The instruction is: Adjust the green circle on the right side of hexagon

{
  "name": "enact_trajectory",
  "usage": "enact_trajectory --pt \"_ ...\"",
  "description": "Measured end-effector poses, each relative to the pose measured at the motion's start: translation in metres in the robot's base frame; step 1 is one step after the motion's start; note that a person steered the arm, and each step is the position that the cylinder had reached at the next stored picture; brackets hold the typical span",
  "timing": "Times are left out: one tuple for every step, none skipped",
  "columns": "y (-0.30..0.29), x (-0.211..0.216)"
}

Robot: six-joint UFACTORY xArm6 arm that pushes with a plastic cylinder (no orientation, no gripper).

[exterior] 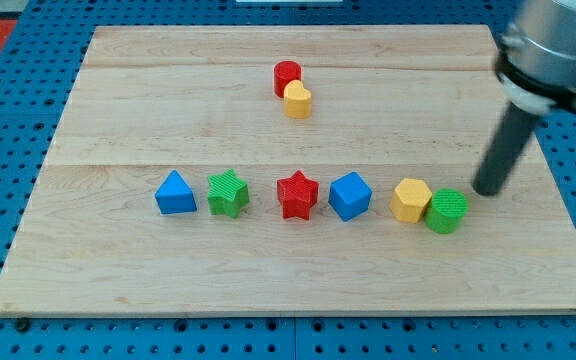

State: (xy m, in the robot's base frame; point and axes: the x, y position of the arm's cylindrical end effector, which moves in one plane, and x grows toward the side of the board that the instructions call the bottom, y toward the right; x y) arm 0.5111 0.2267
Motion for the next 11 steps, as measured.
enact_trajectory --pt "0.003 0.064" --pt "-0.044 0.06" --pt "-0.049 0.044" --pt "-0.048 0.035" --pt "-0.048 0.047" --pt "-0.069 0.059" --pt "-0.055 0.036" --pt "-0.042 0.031" --pt "-0.03 0.027" --pt "-0.029 0.02" --pt "-0.029 0.051"
